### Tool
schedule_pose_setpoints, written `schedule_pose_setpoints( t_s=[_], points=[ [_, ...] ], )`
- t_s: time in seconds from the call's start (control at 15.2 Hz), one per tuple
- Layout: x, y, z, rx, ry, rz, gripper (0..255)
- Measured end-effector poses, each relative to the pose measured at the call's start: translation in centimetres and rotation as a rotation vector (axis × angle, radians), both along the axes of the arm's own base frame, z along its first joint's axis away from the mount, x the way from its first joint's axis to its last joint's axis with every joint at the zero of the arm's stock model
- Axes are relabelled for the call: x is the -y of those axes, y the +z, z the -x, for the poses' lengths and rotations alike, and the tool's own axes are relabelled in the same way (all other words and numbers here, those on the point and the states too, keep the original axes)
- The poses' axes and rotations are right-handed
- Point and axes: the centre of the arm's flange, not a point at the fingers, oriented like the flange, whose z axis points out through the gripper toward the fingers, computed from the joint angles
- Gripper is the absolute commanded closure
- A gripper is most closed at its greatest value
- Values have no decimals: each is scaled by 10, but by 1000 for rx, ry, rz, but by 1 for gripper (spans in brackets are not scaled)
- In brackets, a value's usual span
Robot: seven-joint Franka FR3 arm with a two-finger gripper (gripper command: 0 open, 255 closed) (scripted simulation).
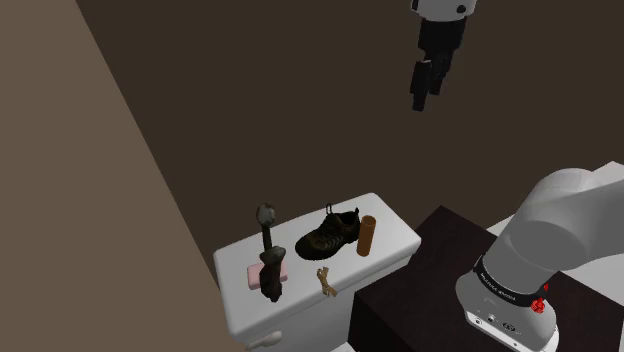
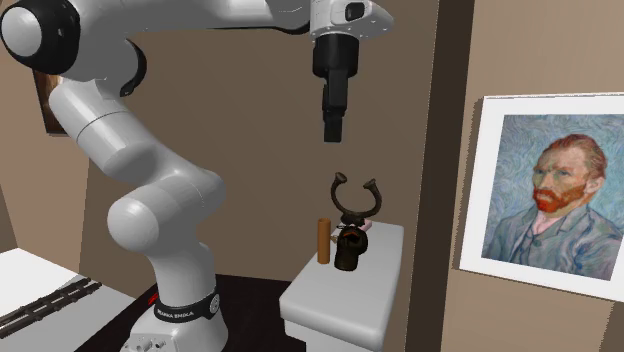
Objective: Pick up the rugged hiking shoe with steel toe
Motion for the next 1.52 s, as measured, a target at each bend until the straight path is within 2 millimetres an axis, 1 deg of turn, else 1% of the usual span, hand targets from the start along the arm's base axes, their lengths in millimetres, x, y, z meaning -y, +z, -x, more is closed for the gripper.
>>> schedule_pose_setpoints(
  t_s=[0.07,0.2,0.66,0.73,0.99,1.06,1.32,1.45,1.52],
  points=[
    [0,0,0,0,0,0,0],
    [-10,-10,-2,1,-13,-6,0],
    [-70,-72,-6,11,-91,-37,0],
    [-77,-83,-9,12,-103,-42,0],
    [-114,-116,-14,18,-150,-61,0],
    [-117,-125,-18,19,-162,-65,0],
    [-159,-159,-29,24,-207,-84,0],
    [-174,-173,-35,28,-231,-94,0],
    [-183,-184,-34,29,-243,-98,0]
  ],
)
